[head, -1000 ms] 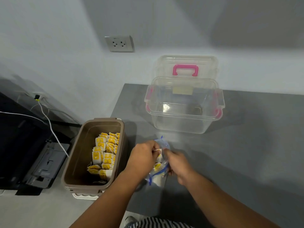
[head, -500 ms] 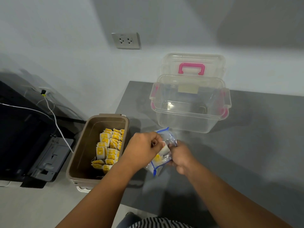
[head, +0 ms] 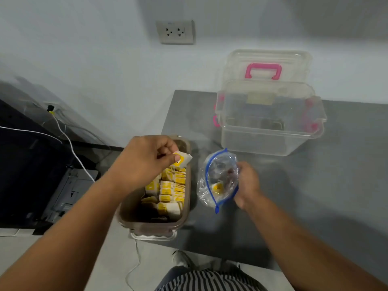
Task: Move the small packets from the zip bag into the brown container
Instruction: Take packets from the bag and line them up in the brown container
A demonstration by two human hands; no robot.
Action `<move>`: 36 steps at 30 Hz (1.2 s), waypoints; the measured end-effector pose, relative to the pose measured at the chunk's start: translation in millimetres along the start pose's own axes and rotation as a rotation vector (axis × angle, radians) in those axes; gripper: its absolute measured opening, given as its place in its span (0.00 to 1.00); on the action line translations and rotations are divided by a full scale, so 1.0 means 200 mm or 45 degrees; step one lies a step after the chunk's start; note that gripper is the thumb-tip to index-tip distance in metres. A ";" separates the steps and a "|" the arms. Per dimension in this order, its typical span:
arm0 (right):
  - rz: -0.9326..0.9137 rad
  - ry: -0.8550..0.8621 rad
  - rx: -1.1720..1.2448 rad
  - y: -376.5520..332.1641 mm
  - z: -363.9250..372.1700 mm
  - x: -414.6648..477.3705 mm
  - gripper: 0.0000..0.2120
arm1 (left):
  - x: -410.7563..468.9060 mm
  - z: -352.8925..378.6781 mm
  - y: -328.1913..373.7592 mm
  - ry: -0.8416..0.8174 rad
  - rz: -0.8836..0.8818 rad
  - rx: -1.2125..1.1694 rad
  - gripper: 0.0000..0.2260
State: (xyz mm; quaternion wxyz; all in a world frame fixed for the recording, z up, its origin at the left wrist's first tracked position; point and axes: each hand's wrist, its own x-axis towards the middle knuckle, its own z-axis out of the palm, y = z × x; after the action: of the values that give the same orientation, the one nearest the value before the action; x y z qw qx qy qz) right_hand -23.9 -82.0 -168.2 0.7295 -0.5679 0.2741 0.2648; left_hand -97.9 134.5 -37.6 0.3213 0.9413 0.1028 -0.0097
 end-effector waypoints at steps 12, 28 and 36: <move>-0.035 0.092 0.091 0.17 0.09 -0.02 0.11 | 0.14 -0.05 -0.35 -0.757 0.305 0.721 0.02; -0.062 0.188 0.244 0.29 0.07 -0.10 0.09 | 0.25 0.16 -0.45 -1.073 0.554 1.256 0.09; -0.103 0.186 0.282 0.29 0.06 -0.15 0.12 | 0.24 0.18 -0.48 -0.939 0.621 1.369 0.05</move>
State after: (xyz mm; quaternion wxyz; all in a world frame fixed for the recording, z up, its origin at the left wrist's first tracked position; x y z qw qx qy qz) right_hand -85.3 -59.7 -184.6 0.7759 -0.5123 0.3310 0.1612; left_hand -67.7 196.0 -127.3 -0.1826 0.9013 -0.2464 -0.3058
